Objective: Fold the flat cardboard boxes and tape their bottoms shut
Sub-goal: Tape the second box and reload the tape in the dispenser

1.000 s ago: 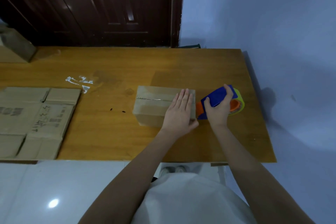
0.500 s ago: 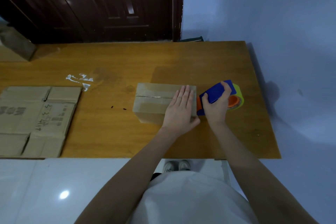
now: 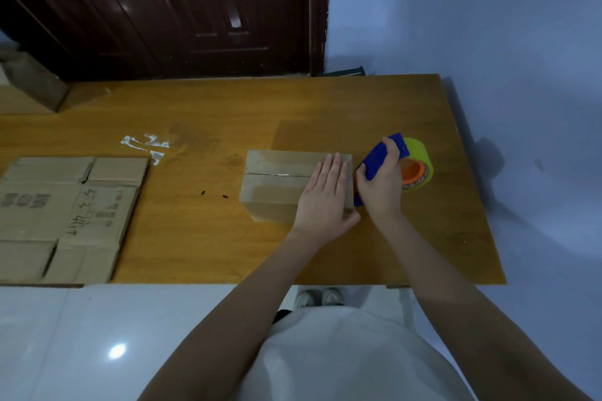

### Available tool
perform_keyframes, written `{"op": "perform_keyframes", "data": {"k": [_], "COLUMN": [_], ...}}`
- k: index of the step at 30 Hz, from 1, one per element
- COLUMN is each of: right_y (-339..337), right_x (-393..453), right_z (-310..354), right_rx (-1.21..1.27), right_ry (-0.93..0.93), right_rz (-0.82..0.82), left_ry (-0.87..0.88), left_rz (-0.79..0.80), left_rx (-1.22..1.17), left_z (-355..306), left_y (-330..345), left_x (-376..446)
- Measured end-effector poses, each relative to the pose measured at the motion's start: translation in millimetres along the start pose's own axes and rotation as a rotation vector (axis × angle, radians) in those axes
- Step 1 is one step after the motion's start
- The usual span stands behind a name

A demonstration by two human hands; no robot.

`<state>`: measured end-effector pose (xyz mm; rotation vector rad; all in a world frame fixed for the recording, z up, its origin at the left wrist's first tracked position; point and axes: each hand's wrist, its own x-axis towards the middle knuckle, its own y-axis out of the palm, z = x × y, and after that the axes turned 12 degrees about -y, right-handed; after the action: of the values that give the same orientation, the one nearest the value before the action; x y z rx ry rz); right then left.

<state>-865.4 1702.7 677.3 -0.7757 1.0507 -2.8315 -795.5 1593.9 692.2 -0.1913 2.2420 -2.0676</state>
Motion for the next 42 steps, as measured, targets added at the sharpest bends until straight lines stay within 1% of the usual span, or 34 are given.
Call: {"op": "perform_keyframes", "data": {"k": [3, 5, 6, 8, 10, 12, 15, 19, 22, 25, 27, 29, 32, 35, 38, 40, 42], "right_y": [-1, 1, 1, -3, -9, -19, -36, -52, -57, -62, -65, -67, -69, -72, -72, -73, -77], "right_x": [1, -7, -14, -17, -7, 6, 21, 26, 31, 40, 46, 51, 53, 53, 57, 60, 65], "right_z": [-4, -9, -10, -3, 0, -3, -8, -9, -6, 4, 7, 4, 0, -2, -9, -11, -13], "right_rx": [0.003, -0.038, -0.019, 0.048, 0.026, -0.031, -0.034, -0.020, 0.036, 0.103, 0.167, 0.245, 0.330, 0.322, 0.331, 0.351, 0.384], "right_ry": [0.040, -0.010, -0.016, 0.023, 0.004, -0.035, -0.010, 0.027, 0.122, 0.263, 0.382, 0.493, 0.623, 0.731, 0.849, 0.905, 0.963], "right_rz": [0.037, 0.131, 0.145, 0.067, 0.017, 0.003, -0.015, 0.035, 0.078, 0.118, 0.157, 0.196, 0.219, 0.214, 0.173, 0.154, 0.133], "left_ry": [0.000, -0.002, 0.002, 0.001, 0.003, 0.010, -0.004, -0.091, -0.110, -0.095, -0.044, 0.042, 0.187, 0.207, 0.242, 0.263, 0.275], "left_rz": [-0.003, -0.014, -0.009, -0.014, -0.016, 0.000, -0.024, -0.043, -0.044, -0.019, -0.053, -0.064, 0.062, 0.200, 0.228, 0.220, 0.253], "left_rx": [0.019, 0.026, 0.020, 0.007, 0.002, -0.016, -0.091, -0.248, -0.201, -0.183, -0.228, -0.332, -0.439, -0.466, -0.448, -0.494, -0.541], "left_z": [0, 0, 0, 1, 1, 1, 3, -2, -4, -3, 0, 3, 2, -3, -8, -10, -11], "left_y": [0, 0, 0, 0, 0, 2, 0, -8, -16, -18, -17, -19, -31, -41, -43, -44, -47], "left_x": [-1, -1, -2, -1, -2, -2, -1, 0, 8, 16, 18, 20, 21, 23, 28, 33, 38]}}
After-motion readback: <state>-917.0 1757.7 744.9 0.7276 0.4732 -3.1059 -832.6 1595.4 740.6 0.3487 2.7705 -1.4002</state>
